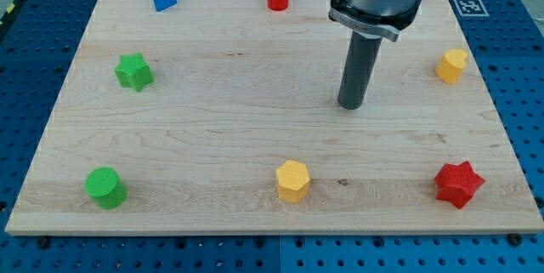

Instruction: Point your arm at the red star

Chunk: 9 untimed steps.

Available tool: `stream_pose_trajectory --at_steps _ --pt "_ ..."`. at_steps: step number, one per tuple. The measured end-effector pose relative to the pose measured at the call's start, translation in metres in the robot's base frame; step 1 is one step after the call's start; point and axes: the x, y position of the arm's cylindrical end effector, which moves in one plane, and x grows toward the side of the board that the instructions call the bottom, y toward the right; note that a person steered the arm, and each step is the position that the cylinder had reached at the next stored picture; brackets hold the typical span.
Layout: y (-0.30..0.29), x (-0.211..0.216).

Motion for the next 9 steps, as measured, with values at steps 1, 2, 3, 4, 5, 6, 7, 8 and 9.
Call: stream_pose_trajectory --at_steps 1,2,3,4,5,6,7,8,9 --pt "-0.001 0.004" --pt "0.013 0.025" --pt "0.055 0.036" --pt "0.066 0.036" --pt "0.197 0.034" --pt "0.230 0.039" --pt "0.236 0.089" --pt "0.234 0.145" --pt "0.228 0.147"
